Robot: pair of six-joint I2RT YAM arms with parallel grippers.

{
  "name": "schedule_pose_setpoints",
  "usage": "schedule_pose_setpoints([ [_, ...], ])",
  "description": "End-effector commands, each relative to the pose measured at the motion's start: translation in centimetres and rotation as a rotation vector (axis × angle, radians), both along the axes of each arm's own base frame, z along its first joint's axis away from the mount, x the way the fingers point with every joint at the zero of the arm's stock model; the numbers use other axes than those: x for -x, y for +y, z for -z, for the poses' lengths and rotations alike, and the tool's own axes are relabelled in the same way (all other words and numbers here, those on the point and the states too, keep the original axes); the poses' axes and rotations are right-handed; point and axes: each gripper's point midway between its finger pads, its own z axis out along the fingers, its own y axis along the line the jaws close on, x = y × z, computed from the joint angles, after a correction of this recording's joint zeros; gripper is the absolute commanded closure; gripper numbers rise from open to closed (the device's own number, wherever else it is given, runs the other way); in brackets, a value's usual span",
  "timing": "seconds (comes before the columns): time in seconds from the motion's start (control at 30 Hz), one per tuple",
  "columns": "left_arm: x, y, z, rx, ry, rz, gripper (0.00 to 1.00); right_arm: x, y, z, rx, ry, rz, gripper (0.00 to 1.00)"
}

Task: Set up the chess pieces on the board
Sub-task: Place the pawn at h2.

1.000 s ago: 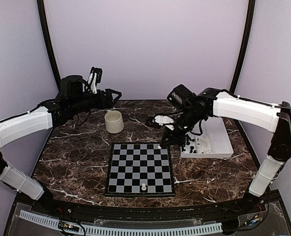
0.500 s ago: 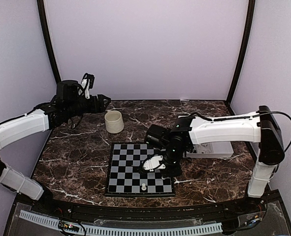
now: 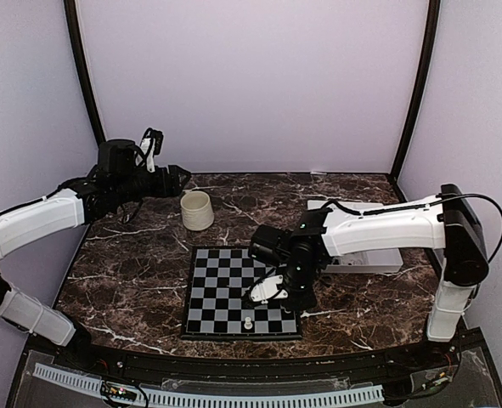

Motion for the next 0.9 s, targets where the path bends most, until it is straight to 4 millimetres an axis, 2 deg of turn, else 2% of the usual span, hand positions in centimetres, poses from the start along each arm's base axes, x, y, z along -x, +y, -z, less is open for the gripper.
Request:
schedule_pose_setpoints([
  [0.0,0.3,0.4,-2.2,0.007,-0.047,-0.005,0.21,0.6,-0.4,0.9,0.035,0.017,-0.017,1.0],
  [0.87,-0.1,0.1,-1.4,0.04,-0.003,0.022,0.2,1.3,0.3,2.0,0.026,0.052,-0.03,0.96],
])
